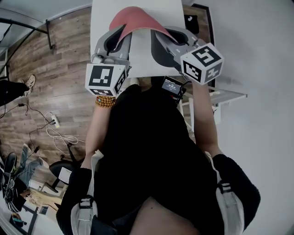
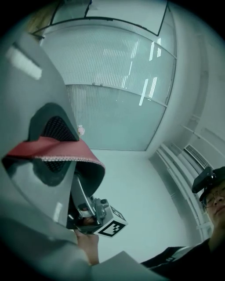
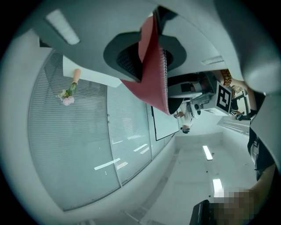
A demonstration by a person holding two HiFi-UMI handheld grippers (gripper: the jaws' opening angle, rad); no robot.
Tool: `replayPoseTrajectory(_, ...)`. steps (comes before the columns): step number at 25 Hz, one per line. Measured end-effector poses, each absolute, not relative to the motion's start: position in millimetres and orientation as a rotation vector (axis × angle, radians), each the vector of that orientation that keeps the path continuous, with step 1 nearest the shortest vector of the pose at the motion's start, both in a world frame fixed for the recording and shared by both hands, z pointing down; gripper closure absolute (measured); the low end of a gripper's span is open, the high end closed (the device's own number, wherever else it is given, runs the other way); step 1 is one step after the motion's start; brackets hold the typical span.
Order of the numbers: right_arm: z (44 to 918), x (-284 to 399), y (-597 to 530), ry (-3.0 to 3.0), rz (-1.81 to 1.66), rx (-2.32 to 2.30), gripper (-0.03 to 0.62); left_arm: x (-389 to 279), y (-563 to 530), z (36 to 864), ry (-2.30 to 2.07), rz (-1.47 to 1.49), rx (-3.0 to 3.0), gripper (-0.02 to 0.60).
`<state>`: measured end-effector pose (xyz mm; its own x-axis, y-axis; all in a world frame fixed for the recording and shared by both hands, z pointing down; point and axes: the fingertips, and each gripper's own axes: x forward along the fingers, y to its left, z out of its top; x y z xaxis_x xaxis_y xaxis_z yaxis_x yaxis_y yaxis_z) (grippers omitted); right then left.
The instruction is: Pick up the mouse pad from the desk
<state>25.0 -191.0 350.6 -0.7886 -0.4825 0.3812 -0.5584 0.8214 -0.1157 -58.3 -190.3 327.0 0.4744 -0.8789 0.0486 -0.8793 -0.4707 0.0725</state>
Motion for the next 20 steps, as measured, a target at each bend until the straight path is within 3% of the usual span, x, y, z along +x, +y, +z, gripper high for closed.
replayPoseTrajectory(20, 342.3, 42.7, -207.7, -2.751, 0.126, 1.237, 0.548, -59.1, -188.8, 333.8, -1.865, -0.014, 2.717, 0.558)
